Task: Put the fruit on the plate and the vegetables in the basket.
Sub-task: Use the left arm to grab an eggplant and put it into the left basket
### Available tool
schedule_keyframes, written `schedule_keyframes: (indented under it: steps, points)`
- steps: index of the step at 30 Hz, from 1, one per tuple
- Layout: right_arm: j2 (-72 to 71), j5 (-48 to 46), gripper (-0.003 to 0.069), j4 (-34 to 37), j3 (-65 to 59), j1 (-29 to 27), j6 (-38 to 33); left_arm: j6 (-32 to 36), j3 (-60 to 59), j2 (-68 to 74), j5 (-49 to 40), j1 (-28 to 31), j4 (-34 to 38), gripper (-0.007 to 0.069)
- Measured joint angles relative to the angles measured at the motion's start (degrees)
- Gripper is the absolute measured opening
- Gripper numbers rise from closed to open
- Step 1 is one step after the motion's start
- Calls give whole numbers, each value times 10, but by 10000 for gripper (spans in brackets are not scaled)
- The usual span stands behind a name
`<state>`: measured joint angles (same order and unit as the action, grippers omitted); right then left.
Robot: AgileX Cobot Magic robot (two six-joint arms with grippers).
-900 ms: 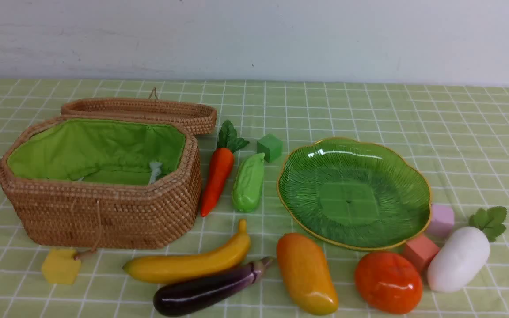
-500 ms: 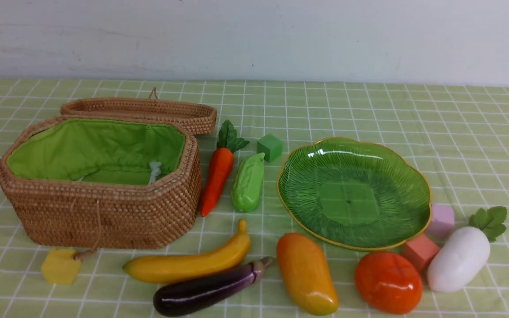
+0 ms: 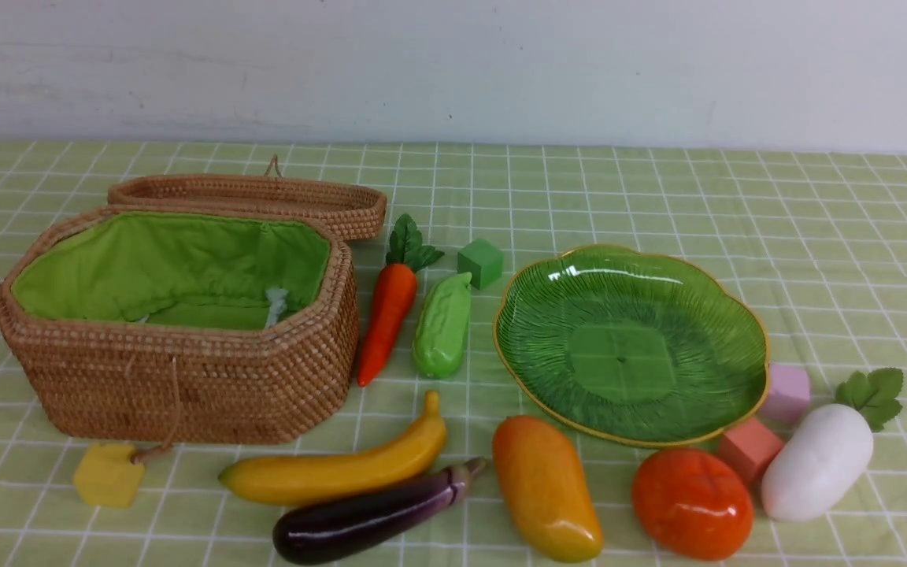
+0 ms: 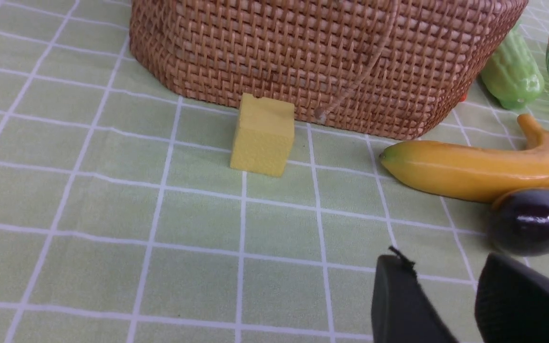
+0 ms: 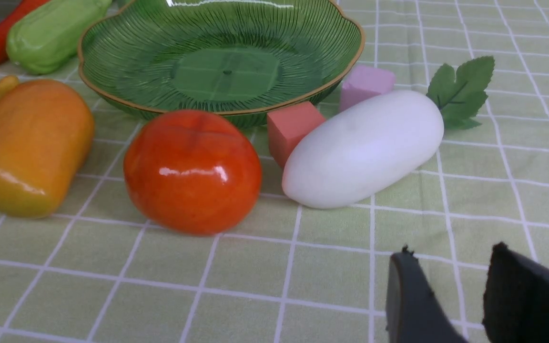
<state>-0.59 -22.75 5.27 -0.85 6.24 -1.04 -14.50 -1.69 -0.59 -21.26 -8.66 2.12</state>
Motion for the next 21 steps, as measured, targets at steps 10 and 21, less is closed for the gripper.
schedule_keyframes:
  steps: [10,21]
  points:
    - [0,0,241,0,0,0,0,-2,0,0,84,0,68,238]
    - [0,0,241,0,0,0,0,-2,0,0,282,0,249,238]
